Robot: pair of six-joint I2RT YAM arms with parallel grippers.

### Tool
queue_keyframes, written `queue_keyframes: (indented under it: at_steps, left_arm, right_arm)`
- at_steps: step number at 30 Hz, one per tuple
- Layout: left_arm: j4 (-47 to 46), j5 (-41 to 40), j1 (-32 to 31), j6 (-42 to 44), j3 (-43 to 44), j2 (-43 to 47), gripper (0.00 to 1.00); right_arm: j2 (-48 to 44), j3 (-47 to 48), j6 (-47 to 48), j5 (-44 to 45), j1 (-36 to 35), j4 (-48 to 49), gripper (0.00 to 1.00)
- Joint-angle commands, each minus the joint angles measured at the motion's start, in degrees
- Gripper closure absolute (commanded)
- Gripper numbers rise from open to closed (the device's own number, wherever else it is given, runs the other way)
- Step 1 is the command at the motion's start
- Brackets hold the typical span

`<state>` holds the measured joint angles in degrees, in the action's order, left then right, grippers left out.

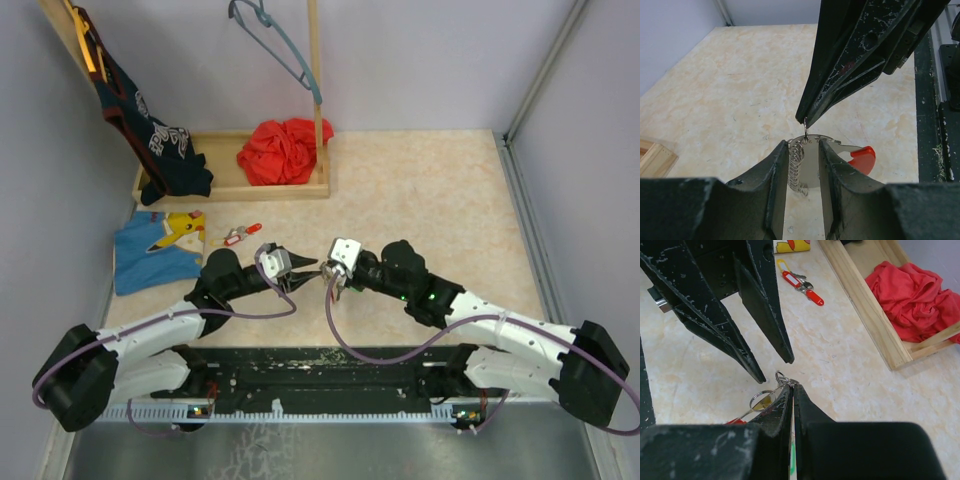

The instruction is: Put the keys on the keyring

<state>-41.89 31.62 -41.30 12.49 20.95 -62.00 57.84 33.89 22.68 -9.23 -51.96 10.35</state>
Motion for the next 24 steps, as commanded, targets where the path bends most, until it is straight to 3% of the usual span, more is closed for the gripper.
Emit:
queue_keyframes:
  at_steps: [1,14,24]
  left_arm:
    - [-0.02,-0.58,0.17,0.07,1.72,-0.27,0.64]
    - [-0.71,0.14,0.17,-0.58,1.87,-0.88,0.78]
    - [-1.24,0.13,0.17,-1.06,1.87,-0.97,0.80]
  right_arm:
    - [0.12,3.82,-1.01,-2.13,0.20,5.20,1.00]
    - [0.47,3.82,-1.32,-3.45,0.20,5.38,1.00]
    - [1.18,4.08,-1.62,-4.18,0.15,5.13,1.00]
